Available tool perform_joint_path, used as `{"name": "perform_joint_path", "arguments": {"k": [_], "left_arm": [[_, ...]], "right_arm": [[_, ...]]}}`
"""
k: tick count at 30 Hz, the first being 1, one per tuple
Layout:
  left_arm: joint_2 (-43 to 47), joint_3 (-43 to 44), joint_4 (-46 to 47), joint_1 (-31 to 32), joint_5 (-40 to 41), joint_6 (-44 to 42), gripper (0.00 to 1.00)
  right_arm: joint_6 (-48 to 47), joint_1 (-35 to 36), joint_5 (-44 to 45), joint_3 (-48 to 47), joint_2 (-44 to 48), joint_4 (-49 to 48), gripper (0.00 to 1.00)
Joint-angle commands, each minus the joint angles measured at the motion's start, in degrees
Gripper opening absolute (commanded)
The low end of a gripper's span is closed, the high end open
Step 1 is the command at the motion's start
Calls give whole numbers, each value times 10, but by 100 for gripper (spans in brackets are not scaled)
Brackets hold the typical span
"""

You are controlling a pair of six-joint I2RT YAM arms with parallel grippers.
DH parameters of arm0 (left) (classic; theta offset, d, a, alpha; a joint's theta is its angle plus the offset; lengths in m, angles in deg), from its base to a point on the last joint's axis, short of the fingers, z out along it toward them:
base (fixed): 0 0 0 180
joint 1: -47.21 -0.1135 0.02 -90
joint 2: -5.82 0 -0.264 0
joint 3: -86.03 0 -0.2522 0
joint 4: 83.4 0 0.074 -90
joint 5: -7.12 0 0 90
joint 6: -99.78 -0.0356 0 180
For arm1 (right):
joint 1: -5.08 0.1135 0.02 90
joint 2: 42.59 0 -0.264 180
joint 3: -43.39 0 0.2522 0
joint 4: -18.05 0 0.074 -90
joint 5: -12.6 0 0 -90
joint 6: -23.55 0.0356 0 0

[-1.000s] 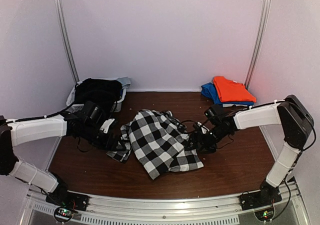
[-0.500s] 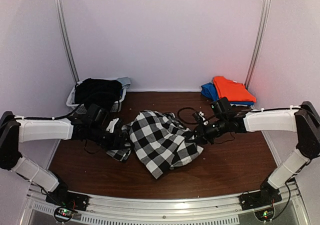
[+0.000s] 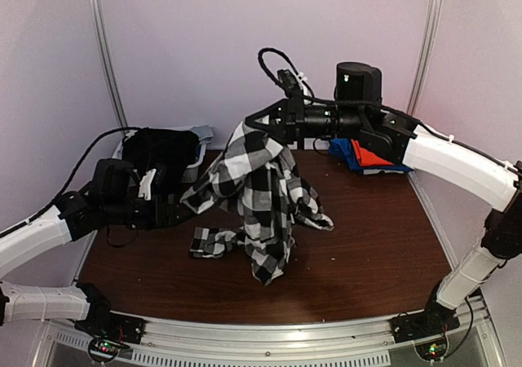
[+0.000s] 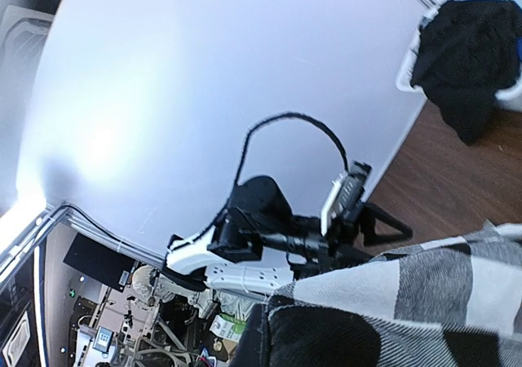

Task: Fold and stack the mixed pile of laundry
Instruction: Adjust the crumpled shirt at the center of the board.

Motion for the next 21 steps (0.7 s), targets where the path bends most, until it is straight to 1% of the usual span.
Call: {"name": "perform_joint_path", "arguments": {"k": [1,2,3,4,5,6,7,8,9,10,12,13,16,19,21], "left_arm": [[32,0,-40,-5,27,14,98],[32,2,-44,-5,28,13,98],[30,2,-43,-5,25,12,98],[27,2,-41,-4,25,13,97],[23,5,-38,-4,27,17,97],[16,7,-37,-3,28,21,96],[8,14,-35,-2,28,24,95],[-3,21,-32,3,31,28,95],[-13,26,-26,11,36,28,95],[-25,30,-22,18,43,26,95],[-60,46,-26,33,53,12,95],[-80,61,-36,45,67,3,95],[-158,108,-46,99,92,-18,94],[-253,169,-48,157,96,-38,91],[-312,235,-66,211,114,-62,90]], "right_arm": [[-4,-25,23,-116,-41,-3,0],[-3,-47,9,-113,-36,4,0],[4,-75,-6,-91,-22,5,0],[10,-104,-19,-55,0,6,0],[10,-149,-34,-10,30,11,0],[2,-185,-43,31,56,37,4],[-14,-217,-55,74,82,77,18],[-50,-249,-69,133,103,119,36],[-101,-277,-73,168,118,172,43],[-168,-301,-63,201,131,246,48],[-285,-337,-5,242,150,371,58],[-322,-348,14,256,161,414,59],[-365,-352,44,280,190,426,60],[-358,-340,-2,297,185,386,60],[-357,-324,-22,305,174,364,60]]}}
